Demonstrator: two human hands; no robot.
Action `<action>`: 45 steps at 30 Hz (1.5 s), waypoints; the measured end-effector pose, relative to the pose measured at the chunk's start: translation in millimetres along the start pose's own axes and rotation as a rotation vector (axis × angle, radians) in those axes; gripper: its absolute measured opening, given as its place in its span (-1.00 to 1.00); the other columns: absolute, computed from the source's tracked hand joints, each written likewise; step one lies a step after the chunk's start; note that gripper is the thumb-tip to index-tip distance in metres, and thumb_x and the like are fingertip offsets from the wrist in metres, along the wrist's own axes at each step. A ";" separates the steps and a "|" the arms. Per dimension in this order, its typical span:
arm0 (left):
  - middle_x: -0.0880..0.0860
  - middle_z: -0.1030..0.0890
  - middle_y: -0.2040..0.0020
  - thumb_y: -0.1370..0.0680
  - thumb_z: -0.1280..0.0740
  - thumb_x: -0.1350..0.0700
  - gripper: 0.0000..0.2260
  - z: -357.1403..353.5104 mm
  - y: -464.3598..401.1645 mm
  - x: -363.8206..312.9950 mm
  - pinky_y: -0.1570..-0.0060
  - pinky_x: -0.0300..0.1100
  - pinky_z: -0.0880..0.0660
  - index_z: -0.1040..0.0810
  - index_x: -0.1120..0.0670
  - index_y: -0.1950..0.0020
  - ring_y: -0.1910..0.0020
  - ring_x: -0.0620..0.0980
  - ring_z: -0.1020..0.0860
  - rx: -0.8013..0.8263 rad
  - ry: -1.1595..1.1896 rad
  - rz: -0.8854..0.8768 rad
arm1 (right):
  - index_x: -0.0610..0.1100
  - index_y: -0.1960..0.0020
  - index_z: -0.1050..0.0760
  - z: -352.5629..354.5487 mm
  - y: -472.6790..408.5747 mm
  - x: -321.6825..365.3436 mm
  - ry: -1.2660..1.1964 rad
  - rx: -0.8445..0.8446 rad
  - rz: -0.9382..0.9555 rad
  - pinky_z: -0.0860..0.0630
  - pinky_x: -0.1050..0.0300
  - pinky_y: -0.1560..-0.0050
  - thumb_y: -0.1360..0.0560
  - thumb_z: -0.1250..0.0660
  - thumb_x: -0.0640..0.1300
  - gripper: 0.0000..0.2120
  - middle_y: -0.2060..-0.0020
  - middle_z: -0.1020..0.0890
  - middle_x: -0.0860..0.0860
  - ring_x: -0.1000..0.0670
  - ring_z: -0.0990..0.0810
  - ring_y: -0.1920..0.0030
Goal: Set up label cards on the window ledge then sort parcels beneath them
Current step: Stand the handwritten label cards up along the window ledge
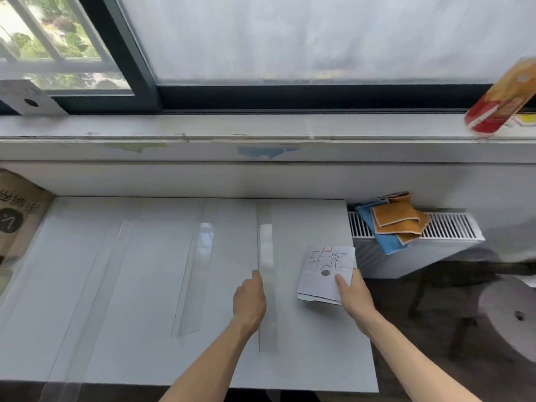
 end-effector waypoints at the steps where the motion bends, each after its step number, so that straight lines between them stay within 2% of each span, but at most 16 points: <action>1: 0.14 -0.57 -0.04 -0.57 -0.15 0.35 -0.71 -4.9 2.1 -9.2 0.22 -0.13 -0.39 -0.34 0.16 -0.27 0.07 0.14 -0.56 0.007 -0.019 -0.010 | -0.11 -0.31 -0.38 6.7 -1.8 -4.1 -0.007 0.003 -0.007 -0.41 0.09 -0.07 -0.65 -0.21 -0.14 -0.76 -0.14 -0.55 0.00 -0.06 -0.52 -0.13; 5: 0.15 -0.58 -0.09 -0.56 -0.14 0.39 -0.59 -13.2 5.4 -38.7 0.20 -0.16 -0.34 -0.27 0.19 -0.40 -0.01 0.13 -0.58 0.002 -0.118 -0.050 | -0.12 -0.35 -0.35 20.9 -6.5 -17.0 0.004 0.021 -0.032 -0.42 0.08 -0.07 -0.66 -0.19 -0.14 -0.73 -0.14 -0.53 0.01 -0.05 -0.52 -0.13; 9: 0.17 -0.58 -0.11 -0.53 -0.13 0.44 -0.38 -11.0 1.0 -59.8 0.15 -0.15 -0.34 -0.03 0.23 -0.57 -0.04 0.14 -0.58 -0.013 -0.218 -0.097 | -0.12 -0.35 -0.34 23.8 -13.0 -19.3 0.016 0.026 -0.036 -0.41 0.10 -0.03 -0.67 -0.18 -0.15 -0.73 -0.12 -0.51 0.01 -0.03 -0.51 -0.11; 20: 0.17 -0.59 -0.06 -0.51 -0.14 0.46 -0.35 -14.2 -3.7 -61.3 0.15 -0.12 -0.34 0.00 0.26 -0.57 -0.01 0.16 -0.59 0.026 -0.244 -0.132 | -0.14 -0.39 -0.33 15.8 -26.1 1.6 0.037 0.038 -0.002 -0.44 0.09 -0.06 -0.67 -0.18 -0.13 -0.70 -0.20 -0.52 0.00 -0.02 -0.51 -0.16; 25: 0.13 -0.60 -0.02 -0.53 -0.13 0.39 -0.48 -6.4 -3.5 -61.4 0.22 -0.11 -0.32 -0.15 0.20 -0.49 0.07 0.14 -0.60 0.001 -0.170 -0.088 | -0.11 -0.40 -0.33 10.7 -24.6 2.0 0.039 0.060 0.021 -0.48 0.04 -0.16 -0.67 -0.19 -0.12 -0.69 -0.21 -0.53 0.02 -0.02 -0.51 -0.18; 27: 0.13 -0.53 -0.24 -0.56 -0.14 0.32 -0.58 3.1 -3.1 -59.4 0.22 -0.12 -0.31 -0.27 0.15 -0.42 0.03 0.13 -0.59 -0.031 -0.111 -0.044 | -0.08 -0.36 -0.35 11.8 -23.0 -4.2 0.034 0.050 0.010 -0.50 0.00 -0.18 -0.66 -0.19 -0.12 -0.72 -0.21 -0.56 0.02 -0.03 -0.53 -0.17; 29: 0.12 -0.36 -0.42 -0.57 -0.17 0.25 -0.69 11.6 -5.2 -59.1 0.21 -0.14 -0.32 -0.40 0.14 -0.31 -0.06 0.10 -0.53 -0.067 -0.085 -0.023 | -0.07 -0.32 -0.37 14.2 -21.5 -8.0 0.027 0.041 0.006 -0.51 -0.03 -0.19 -0.66 -0.20 -0.11 -0.75 -0.21 -0.58 0.00 -0.04 -0.54 -0.16; 31: 0.10 -0.42 -0.30 -0.56 -0.18 0.23 -0.80 15.4 -8.9 -59.6 0.19 -0.16 -0.33 -0.46 0.17 -0.17 -0.06 0.07 -0.49 -0.061 -0.071 -0.007 | -0.07 -0.33 -0.37 16.0 -20.2 -8.0 0.018 0.046 0.008 -0.50 0.02 -0.12 -0.66 -0.20 -0.11 -0.75 -0.19 -0.58 0.00 -0.04 -0.54 -0.14; 33: 0.10 -0.49 -0.14 -0.55 -0.19 0.24 -0.84 17.6 -13.1 -58.9 0.17 -0.14 -0.38 -0.46 0.18 -0.10 0.07 0.08 -0.49 -0.043 -0.014 0.019 | -0.09 -0.35 -0.36 17.7 -18.2 -6.1 0.007 0.058 0.013 -0.46 0.09 -0.07 -0.66 -0.19 -0.12 -0.73 -0.17 -0.56 0.02 -0.02 -0.54 -0.13; 35: 0.10 -0.51 -0.09 -0.54 -0.20 0.23 -0.79 18.3 -17.9 -60.6 0.19 -0.12 -0.40 -0.42 0.16 -0.17 0.15 0.08 -0.46 -0.047 -0.003 0.017 | -0.09 -0.36 -0.35 19.5 -16.3 -3.8 0.004 0.068 0.020 -0.44 0.12 -0.05 -0.67 -0.19 -0.13 -0.72 -0.15 -0.54 0.04 0.00 -0.53 -0.13; 37: 0.10 -0.51 -0.08 -0.55 -0.20 0.21 -0.73 15.0 -20.9 -67.4 0.21 -0.14 -0.37 -0.37 0.14 -0.26 0.11 0.10 -0.52 -0.049 -0.067 -0.024 | -0.08 -0.36 -0.35 21.2 -15.7 -5.4 0.010 0.076 0.021 -0.44 0.14 -0.05 -0.67 -0.19 -0.12 -0.72 -0.15 -0.54 0.04 0.01 -0.53 -0.13; 40: 0.08 -0.51 -0.11 -0.57 -0.17 0.23 -0.72 9.7 -19.8 -78.5 0.20 -0.18 -0.37 -0.37 0.14 -0.28 0.04 0.07 -0.56 -0.074 -0.140 -0.082 | -0.06 -0.35 -0.36 23.2 -13.2 -13.6 0.020 0.092 0.012 -0.44 0.16 -0.01 -0.67 -0.19 -0.12 -0.74 -0.16 -0.55 0.04 0.01 -0.53 -0.13; 43: 0.08 -0.52 -0.11 -0.57 -0.16 0.29 -0.68 8.5 -20.1 -82.9 0.25 -0.20 -0.34 -0.31 0.16 -0.33 0.15 0.05 -0.53 -0.114 -0.135 -0.088 | -0.01 -0.32 -0.37 28.5 -9.1 -25.8 0.019 0.092 0.007 -0.44 0.14 -0.03 -0.66 -0.18 -0.12 -0.76 -0.15 -0.56 0.06 0.03 -0.54 -0.12; 45: 0.09 -0.54 -0.08 -0.56 -0.16 0.32 -0.63 6.4 -22.0 -84.9 0.27 -0.19 -0.34 -0.27 0.17 -0.37 0.21 0.04 -0.47 -0.121 -0.099 -0.083 | -0.01 -0.31 -0.37 34.6 -7.2 -34.0 0.012 0.083 -0.006 -0.45 0.15 0.03 -0.66 -0.18 -0.12 -0.77 -0.13 -0.56 0.06 0.05 -0.54 -0.10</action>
Point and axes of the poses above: each hand's wrist, its own y-axis away from the middle knuckle, its own z-axis out of the back of the hand, x = y × z, the point moved 10 cm from there along -y, towards the middle knuckle
